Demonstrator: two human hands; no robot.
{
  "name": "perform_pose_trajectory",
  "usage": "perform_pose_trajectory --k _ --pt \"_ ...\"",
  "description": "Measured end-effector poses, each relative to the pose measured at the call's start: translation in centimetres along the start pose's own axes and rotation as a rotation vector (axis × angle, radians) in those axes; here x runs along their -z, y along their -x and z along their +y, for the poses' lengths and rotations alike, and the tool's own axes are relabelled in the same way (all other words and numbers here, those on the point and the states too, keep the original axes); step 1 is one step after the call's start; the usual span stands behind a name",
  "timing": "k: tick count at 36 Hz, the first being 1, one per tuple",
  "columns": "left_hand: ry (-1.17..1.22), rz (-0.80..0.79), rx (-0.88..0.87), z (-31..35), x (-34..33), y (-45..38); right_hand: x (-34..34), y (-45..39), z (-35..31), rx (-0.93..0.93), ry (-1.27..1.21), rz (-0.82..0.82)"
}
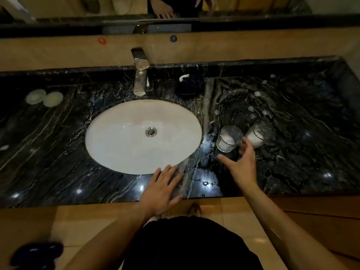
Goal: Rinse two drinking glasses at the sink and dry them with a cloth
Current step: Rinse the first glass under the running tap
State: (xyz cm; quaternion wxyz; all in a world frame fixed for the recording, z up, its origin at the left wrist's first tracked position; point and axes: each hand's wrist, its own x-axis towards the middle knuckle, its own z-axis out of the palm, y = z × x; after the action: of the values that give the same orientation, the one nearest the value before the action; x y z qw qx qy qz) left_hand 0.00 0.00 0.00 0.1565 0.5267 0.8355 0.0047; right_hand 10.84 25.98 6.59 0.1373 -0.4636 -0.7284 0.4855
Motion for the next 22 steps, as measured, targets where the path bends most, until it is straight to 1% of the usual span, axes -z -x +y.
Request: perform_pose_trajectory --k 2,6,13,16,19,22 --pt "-0.002 -0.004 0.053 0.4 -0.1 0.0 -0.1 -0.9 0.1 0.014 -0.02 -0.023" --pt "0.035 -0.017 0.095 1.2 -0.6 0.2 -0.8 -2.4 0.8 -0.023 -0.077 -0.083" --pt "0.106 -0.074 0.108 1.2 0.7 0.1 -1.4 -3.9 0.7 -0.028 -0.157 -0.053" --pt "0.098 -0.049 0.071 0.8 0.9 -0.1 -1.6 -4.2 0.5 -0.042 -0.188 -0.043" --pt "0.042 -0.038 0.025 0.2 0.9 -0.4 -1.8 -4.6 0.3 -0.065 -0.212 -0.027" --pt "0.062 -0.094 -0.033 -0.9 1.5 -0.9 -2.2 -4.6 -0.1 -0.087 -0.225 -0.017"
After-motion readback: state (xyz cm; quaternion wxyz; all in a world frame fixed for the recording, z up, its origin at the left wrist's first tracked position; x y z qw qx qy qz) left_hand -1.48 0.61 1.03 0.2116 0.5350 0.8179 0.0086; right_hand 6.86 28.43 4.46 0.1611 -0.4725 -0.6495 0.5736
